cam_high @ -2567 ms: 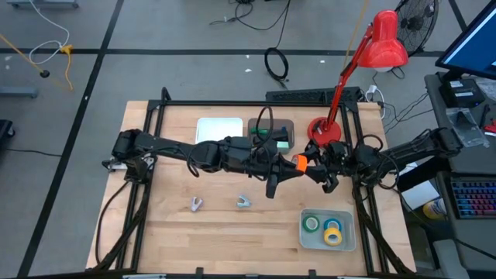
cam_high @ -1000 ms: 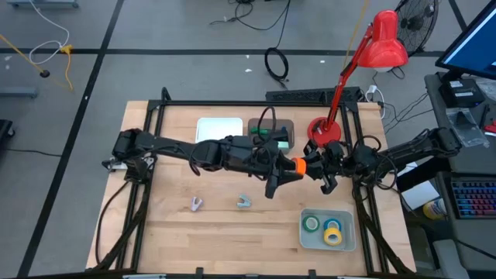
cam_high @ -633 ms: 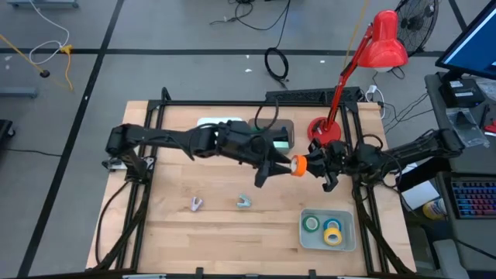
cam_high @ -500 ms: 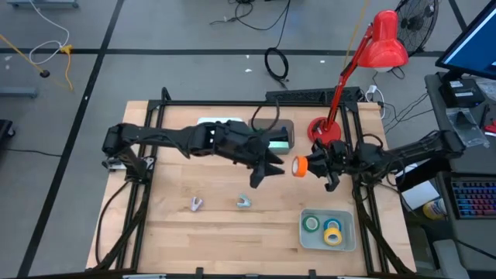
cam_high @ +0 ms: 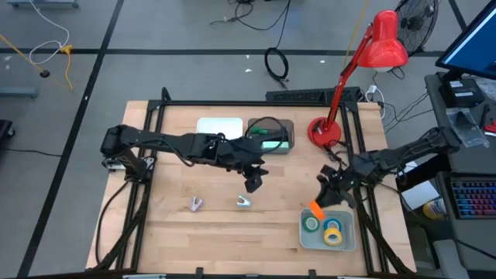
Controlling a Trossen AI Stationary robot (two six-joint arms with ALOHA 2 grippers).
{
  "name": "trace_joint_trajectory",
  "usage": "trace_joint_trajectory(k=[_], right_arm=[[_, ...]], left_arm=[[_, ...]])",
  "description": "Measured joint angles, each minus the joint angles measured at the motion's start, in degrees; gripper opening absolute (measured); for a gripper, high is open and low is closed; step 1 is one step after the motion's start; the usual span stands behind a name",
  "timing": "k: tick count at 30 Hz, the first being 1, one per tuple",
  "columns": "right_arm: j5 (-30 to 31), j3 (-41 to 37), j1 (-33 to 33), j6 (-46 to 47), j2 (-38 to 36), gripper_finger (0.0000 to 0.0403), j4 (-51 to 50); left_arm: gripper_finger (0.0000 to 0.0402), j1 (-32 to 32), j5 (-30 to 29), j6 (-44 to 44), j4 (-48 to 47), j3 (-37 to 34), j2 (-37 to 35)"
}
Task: Pick and place Stapler, Stapler remover, tape
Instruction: Put the orange tape into the gray bin
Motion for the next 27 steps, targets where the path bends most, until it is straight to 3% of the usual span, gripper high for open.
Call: trace_joint_trajectory(k=[5,12,21,27], right_arm=[[-1.19,8.53,5.74,2.24,4.19,0.0031,-15.67],[1.85,20.39,12.01,3.48,14.10,0.0032,-37.27],[3.12,22.83,17.05,5.78,27.26,0.0032,-39.78],[3.48,22.83,18.33,10.31,33.79,0.0032,-39.57]], left_arm=[[0.0182,-0.06,0.26,-2.53,2.20,-4.88,-0.08],[0.0182,-0.11,3.45,-4.99,13.98,-13.40,-0.05],[0.0182,-1.12,3.66,-8.07,27.43,-22.45,-0.69],[0.0182,-2.79,1.66,-9.83,28.97,-27.58,-4.02]])
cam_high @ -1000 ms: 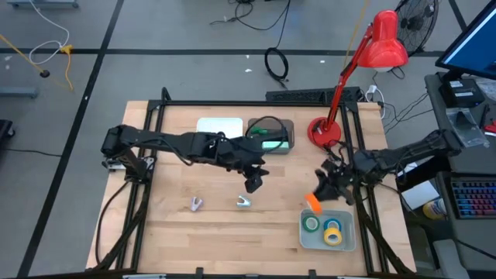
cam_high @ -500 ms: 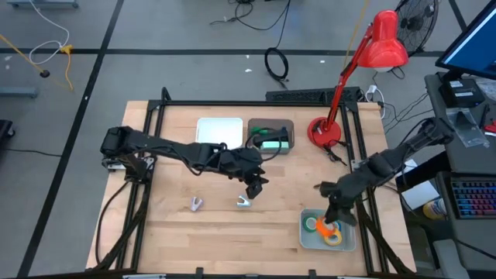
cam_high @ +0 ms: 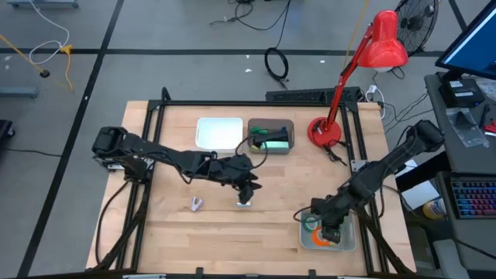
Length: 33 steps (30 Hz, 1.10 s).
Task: Pick and place Stapler, Stapler remover, tape
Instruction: Put the orange tape into the gray bin
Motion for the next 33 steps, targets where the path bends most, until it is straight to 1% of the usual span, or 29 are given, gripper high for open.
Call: trace_joint_trajectory(k=[3,5,8,10,12,14,16,18,21,23,24,25,27,29,33], right_arm=[[2.95,0.00,0.27,2.69,2.48,0.0033,-0.47],[5.82,0.00,0.22,5.11,4.03,0.0033,-0.62],[8.44,0.00,0.24,9.31,6.00,0.0033,-1.56],[8.64,0.03,0.25,11.76,7.31,0.0033,-1.08],[8.39,0.04,0.65,13.62,8.32,0.0033,-1.90],[7.58,0.02,0.98,15.91,9.48,0.0033,-1.46],[7.37,0.02,1.88,17.79,9.75,0.0033,-2.41],[7.45,0.03,2.04,20.08,10.21,0.0033,-1.96],[7.88,0.08,2.80,22.84,10.49,0.0033,-4.09],[7.89,0.07,2.73,24.72,11.04,0.0034,-4.57],[7.29,0.14,2.83,25.57,10.97,0.0035,-4.54],[6.94,0.05,2.82,26.41,10.89,0.0036,-4.39],[7.36,0.02,2.62,28.02,10.93,0.0043,-3.88],[7.13,-0.03,2.44,29.07,10.71,0.0052,-3.44],[6.92,-0.08,2.27,29.26,10.73,0.0070,-2.74]], left_arm=[[0.0182,-0.79,-1.11,-0.17,0.96,-1.55,-1.57],[0.0182,-1.69,-1.72,-0.20,-1.51,-3.85,-4.50],[0.0182,-3.17,-2.10,-0.87,0.87,-6.86,-7.93],[0.0182,-4.55,-3.02,-1.12,-0.52,-9.91,-11.54],[0.0182,-6.24,-4.55,-2.00,1.74,-11.97,-14.25],[0.0182,-8.11,-7.05,-2.76,-0.62,-15.14,-18.23],[0.0182,-9.77,-8.74,-3.76,1.77,-16.66,-20.09],[0.0182,-11.69,-10.50,-5.12,-1.32,-18.78,-23.12],[0.0182,-14.21,-12.83,-5.59,0.68,-20.38,-24.83],[0.0182,-15.77,-15.07,-5.82,-1.86,-21.83,-26.44],[0.0182,-16.29,-15.92,-5.87,-1.65,-21.76,-26.37],[0.0182,-16.67,-16.08,-6.28,-1.08,-21.57,-26.16],[0.0182,-17.57,-17.05,-6.91,-3.46,-21.89,-26.58],[0.0182,-18.12,-17.24,-6.89,-2.81,-21.68,-26.44],[0.0182,-19.04,-17.10,-6.91,-3.17,-21.83,-26.37]])
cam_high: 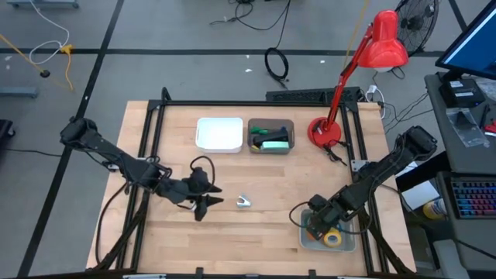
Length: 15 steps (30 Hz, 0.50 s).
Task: Pick and place Stapler, Stapler remover, tape
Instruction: Put the orange tape into the gray bin
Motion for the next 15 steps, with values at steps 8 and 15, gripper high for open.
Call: trace_joint_trajectory(k=[8,15], right_arm=[[-3.07,-0.03,0.00,0.02,-0.02,0.0093,1.36],[-7.33,-0.03,0.00,-0.94,-0.02,0.0115,5.62]], left_arm=[[0.0182,-1.09,-0.05,0.01,0.40,0.03,0.00],[0.0182,-1.13,-0.22,0.40,0.38,0.03,0.00]])
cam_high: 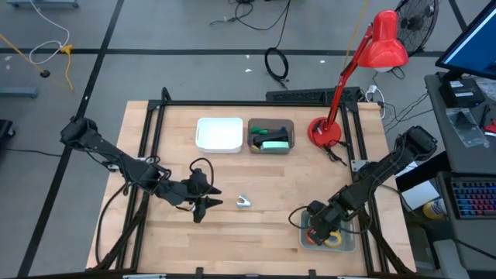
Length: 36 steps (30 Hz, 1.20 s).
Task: Pick and place Stapler, Stapler remover, tape
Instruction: Put the orange tape into the gray bin, then put the purple staple remover into the white bin
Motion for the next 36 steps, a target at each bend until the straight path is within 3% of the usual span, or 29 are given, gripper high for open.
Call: trace_joint_trajectory(k=[13,17,22,28,32,36], right_arm=[[-1.19,0.00,-0.02,5.43,-5.97,0.0091,2.11],[4.57,0.00,0.00,4.04,-10.13,0.0084,7.60],[19.75,0.00,-0.26,-8.37,-13.87,0.0082,19.04],[38.30,0.00,-0.62,-33.71,-15.46,0.0081,32.83],[40.44,0.00,-2.41,-45.12,-16.13,0.0080,35.81],[40.44,0.00,-4.59,-49.53,-16.59,0.0079,35.66]], left_arm=[[0.0182,0.00,0.28,1.31,0.37,0.04,0.00],[0.0182,0.00,0.31,1.51,0.00,0.04,0.00],[0.0182,0.00,0.45,4.71,-0.24,0.04,0.00],[0.0182,0.15,0.44,5.45,-0.07,0.04,0.00],[0.0182,0.15,0.34,0.83,-1.61,0.07,0.00],[0.0182,0.17,0.31,-13.40,-10.07,0.07,0.00]])
